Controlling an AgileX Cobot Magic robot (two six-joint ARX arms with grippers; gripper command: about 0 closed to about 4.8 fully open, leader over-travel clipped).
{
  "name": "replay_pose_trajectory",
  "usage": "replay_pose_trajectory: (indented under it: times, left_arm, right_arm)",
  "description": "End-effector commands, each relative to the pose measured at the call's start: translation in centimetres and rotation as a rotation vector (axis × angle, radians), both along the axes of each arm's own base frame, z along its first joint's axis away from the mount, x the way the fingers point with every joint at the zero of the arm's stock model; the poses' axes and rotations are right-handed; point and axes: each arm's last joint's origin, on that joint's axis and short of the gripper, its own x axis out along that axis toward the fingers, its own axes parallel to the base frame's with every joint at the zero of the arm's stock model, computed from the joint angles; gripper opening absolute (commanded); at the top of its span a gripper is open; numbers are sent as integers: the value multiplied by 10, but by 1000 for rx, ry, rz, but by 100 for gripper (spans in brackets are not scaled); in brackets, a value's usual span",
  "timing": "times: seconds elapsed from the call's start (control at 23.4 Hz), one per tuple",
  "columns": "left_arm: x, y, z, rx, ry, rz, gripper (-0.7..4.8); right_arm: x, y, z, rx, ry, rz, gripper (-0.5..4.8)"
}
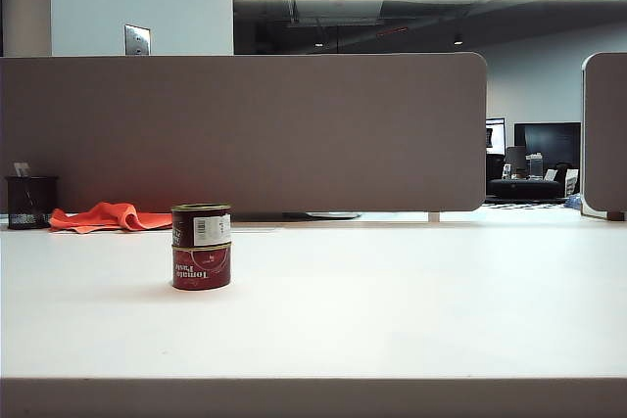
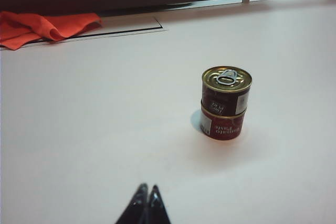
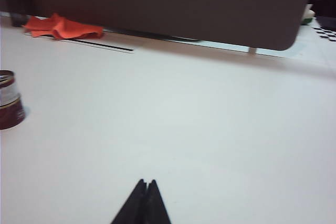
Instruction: Stack a can of tomatoes on the right onto the can of tomatoes on the left.
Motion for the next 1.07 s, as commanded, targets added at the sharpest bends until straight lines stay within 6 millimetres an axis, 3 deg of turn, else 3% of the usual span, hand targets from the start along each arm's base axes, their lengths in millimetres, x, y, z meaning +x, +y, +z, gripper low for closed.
replay_pose_trajectory:
  times: [0.04, 0.43, 1.07]
  left_arm:
    - [1, 4, 2, -3, -8, 36, -5]
    - [5, 24, 2, -2, -8, 256, -5]
    - [5, 24, 2, -2, -8, 256, -5]
  right_arm:
    - [4, -8, 0, 6, -11, -75, 0]
    - [10, -35, 0, 4, -12, -371, 0]
    - [10, -36, 0, 4, -12, -382, 0]
